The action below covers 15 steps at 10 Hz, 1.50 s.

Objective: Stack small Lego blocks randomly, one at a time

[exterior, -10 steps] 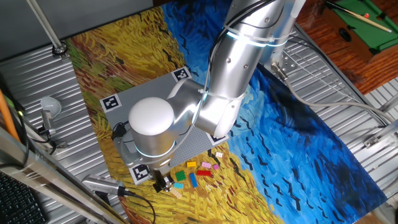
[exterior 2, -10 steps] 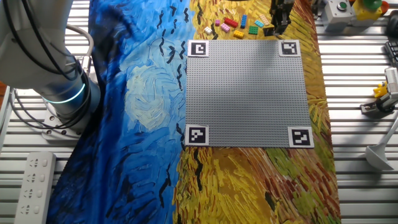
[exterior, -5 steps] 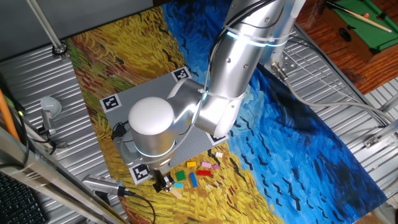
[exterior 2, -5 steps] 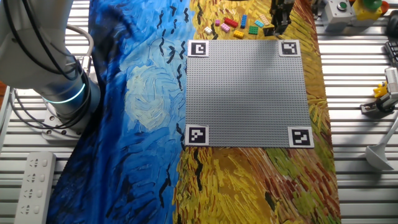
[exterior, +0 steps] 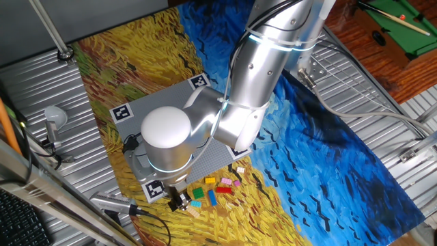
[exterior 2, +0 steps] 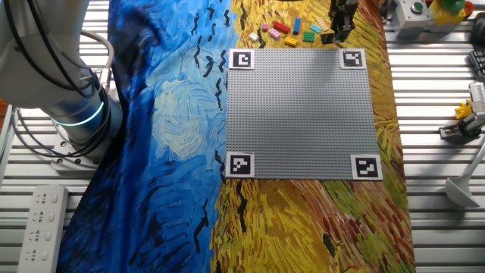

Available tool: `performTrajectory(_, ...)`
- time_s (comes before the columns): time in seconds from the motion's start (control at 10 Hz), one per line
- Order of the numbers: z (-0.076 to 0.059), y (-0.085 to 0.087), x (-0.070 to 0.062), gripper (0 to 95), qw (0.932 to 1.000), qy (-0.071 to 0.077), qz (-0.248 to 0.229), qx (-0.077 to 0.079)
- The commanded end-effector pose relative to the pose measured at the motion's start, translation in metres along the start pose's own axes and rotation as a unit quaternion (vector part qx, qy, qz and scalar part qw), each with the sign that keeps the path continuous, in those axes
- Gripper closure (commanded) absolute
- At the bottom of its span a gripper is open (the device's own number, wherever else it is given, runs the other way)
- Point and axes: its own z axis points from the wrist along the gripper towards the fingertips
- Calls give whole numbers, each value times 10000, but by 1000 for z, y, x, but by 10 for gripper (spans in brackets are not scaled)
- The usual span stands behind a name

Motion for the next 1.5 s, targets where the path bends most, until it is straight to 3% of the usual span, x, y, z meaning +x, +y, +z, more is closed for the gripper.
performTrajectory(0.1,0,0,0,570,10000,1,-1,-1)
performTrajectory(0.7,0,0,0,570,10000,1,-1,-1)
performTrajectory(0.8,-1,0,5,570,9998,103,-140,65)
performTrajectory(1.5,-4,-3,6,570,9998,99,-146,34)
